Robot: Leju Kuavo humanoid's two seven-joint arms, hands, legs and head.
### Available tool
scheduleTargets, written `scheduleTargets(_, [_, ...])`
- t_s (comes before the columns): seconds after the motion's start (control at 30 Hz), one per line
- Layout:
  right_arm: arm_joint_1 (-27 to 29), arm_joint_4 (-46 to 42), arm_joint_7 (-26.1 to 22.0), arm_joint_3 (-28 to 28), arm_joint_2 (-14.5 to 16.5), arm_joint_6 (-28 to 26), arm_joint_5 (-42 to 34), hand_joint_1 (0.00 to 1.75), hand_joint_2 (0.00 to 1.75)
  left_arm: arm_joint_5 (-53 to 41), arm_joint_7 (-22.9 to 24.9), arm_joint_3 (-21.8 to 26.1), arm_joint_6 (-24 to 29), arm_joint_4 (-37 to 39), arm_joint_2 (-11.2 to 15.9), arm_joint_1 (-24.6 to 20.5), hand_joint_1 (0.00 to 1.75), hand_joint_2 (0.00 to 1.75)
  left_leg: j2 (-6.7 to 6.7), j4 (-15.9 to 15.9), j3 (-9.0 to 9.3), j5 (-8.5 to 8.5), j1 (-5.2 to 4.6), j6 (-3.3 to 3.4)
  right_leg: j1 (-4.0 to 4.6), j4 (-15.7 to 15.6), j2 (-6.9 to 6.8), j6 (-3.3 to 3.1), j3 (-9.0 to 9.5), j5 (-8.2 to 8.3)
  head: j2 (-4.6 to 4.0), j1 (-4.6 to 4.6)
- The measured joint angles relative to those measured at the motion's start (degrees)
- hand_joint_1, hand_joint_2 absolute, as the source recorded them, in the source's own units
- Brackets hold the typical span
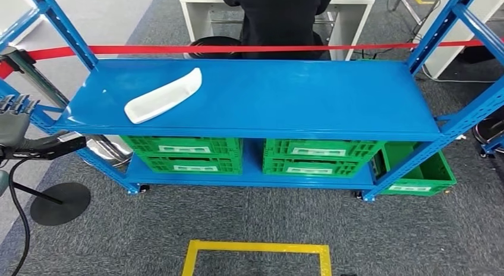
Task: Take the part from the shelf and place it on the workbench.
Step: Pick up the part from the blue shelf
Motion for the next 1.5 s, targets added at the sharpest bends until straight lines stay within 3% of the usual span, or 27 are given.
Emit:
scheduleTargets(0.03, [-0.01, 0.01, 0.0, 0.0, 0.01, 0.02, 0.0, 0.0, 0.0, 0.0, 0.01, -0.03, -0.01, 0.0, -0.07, 0.29, 0.0, 0.0, 0.0, 2.83, -2.33, -0.29, 0.18, -0.29, -0.04, 0.02, 0.04, 0.05, 0.16, -0.23, 0.0, -0.02])
scheduleTargets(0.07, [0.04, 0.01, 0.01, 0.0, 0.02, 0.03, 0.0, 0.0, 0.0, 0.0, 0.0, -0.05, -0.01, 0.0, -0.13, 0.56, 0.0, 0.0, 0.01, 3.91, -3.84, 0.67, 0.39, -0.55, -0.09, 0.09, 0.07, 0.17, 0.39, -0.5, 0.0, 0.0])
scheduleTargets(0.1, [0.12, 0.02, 0.01, 0.0, 0.04, 0.04, 0.0, 0.0, 0.0, 0.0, 0.0, -0.07, -0.01, 0.0, -0.16, 0.71, 0.0, 0.0, 0.02, 2.82, -4.24, 2.9, 0.58, -0.77, -0.18, 0.21, 0.1, 0.36, 0.69, -0.78, 0.0, 0.01])
scheduleTargets(0.17, [0.22, 0.02, 0.01, 0.0, 0.07, 0.05, 0.0, 0.0, 0.0, 0.0, 0.01, -0.04, -0.01, 0.0, -0.16, 0.76, 0.0, 0.0, 0.19, -3.51, -2.71, 8.77, 1.0, -1.3, -0.34, 0.7, 0.15, 0.99, 1.18, -1.45, 0.0, -0.04])
scheduleTargets(0.23, [0.16, 0.01, 0.01, 0.0, 0.02, 0.05, 0.0, 0.0, 0.0, 0.0, 0.01, -0.04, -0.03, 0.0, -0.2, 0.71, 0.0, 0.0, 0.3, -9.09, -0.99, 11.34, 1.18, -0.99, -0.16, 1.55, 0.25, 1.67, 0.9, -2.07, 0.0, -0.18])
scheduleTargets(0.27, [0.11, 0.01, 0.01, 0.0, -0.02, 0.04, 0.0, 0.0, 0.0, -0.01, 0.01, -0.05, -0.05, 0.0, -0.26, 0.76, 0.0, 0.0, 0.31, -10.11, -0.71, 11.28, 1.21, -0.63, 0.04, 1.82, 0.27, 1.7, 0.57, -2.24, 0.0, -0.19])
scheduleTargets(0.33, [0.12, 0.0, 0.01, 0.0, -0.05, 0.03, 0.0, 0.0, 0.0, -0.01, 0.01, -0.08, -0.06, 0.0, -0.39, 0.9, 0.0, 0.0, 0.22, -10.43, -0.66, 11.04, 1.18, 0.17, 0.3, 1.91, 0.2, 0.89, 0.28, -2.29, 0.0, 0.06])
scheduleTargets(0.4, [0.21, 0.0, 0.01, 0.0, -0.05, 0.02, 0.0, 0.0, 0.0, -0.01, 0.01, -0.08, -0.05, 0.0, -0.45, 0.9, 0.0, 0.0, 0.12, -10.44, -0.57, 10.98, 1.07, 0.42, 0.35, 1.69, 0.11, 0.02, 0.65, -2.13, 0.0, 0.17])
scheduleTargets(0.43, [0.19, 0.0, 0.01, 0.0, -0.04, 0.02, 0.0, 0.0, 0.0, -0.02, 0.01, -0.08, -0.05, 0.0, -0.46, 0.87, 0.0, 0.0, 0.07, -10.44, -0.53, 10.97, 1.01, 0.58, 0.33, 1.57, 0.08, -0.07, 0.85, -2.02, 0.0, 0.19])
scheduleTargets(0.5, [0.1, 0.0, 0.01, 0.0, -0.03, 0.02, 0.0, 0.0, 0.0, -0.02, 0.01, -0.08, -0.05, -0.01, -0.47, 0.81, 0.0, 0.0, 0.06, -10.43, -0.5, 10.94, 0.91, 0.86, 0.28, 1.3, 0.05, 0.31, 1.09, -1.84, 0.0, 0.17])
scheduleTargets(0.63, [0.1, 0.0, 0.01, 0.0, -0.03, 0.02, 0.0, 0.0, 0.0, -0.02, 0.01, -0.08, -0.03, -0.03, -0.54, 0.71, 0.0, 0.0, 0.07, -10.42, -0.49, 10.86, 0.77, 1.03, 0.03, 0.91, 0.06, 2.17, 1.27, -1.82, 0.0, 0.15])
scheduleTargets(0.7, [0.11, 0.0, 0.01, 0.0, -0.03, 0.02, 0.0, 0.0, 0.0, -0.02, 0.01, -0.08, -0.01, -0.08, -0.56, 0.66, 0.0, 0.0, 0.08, -10.41, -0.47, 10.83, 0.71, 1.09, -0.05, 0.88, 0.07, 2.62, 1.26, -1.85, 0.0, 0.14])
scheduleTargets(1.5, [0.27, 0.0, -0.02, -1.41, -0.02, 0.14, 0.55, 0.0, 0.0, 0.58, 0.1, 0.05, -1.92, -0.76, -0.42, 0.22, 0.0, 0.0, 0.1, -11.28, -0.16, 11.3, 0.7, 0.95, -0.04, 0.95, 0.09, 2.58, 1.03, -1.8, 0.0, 0.14])
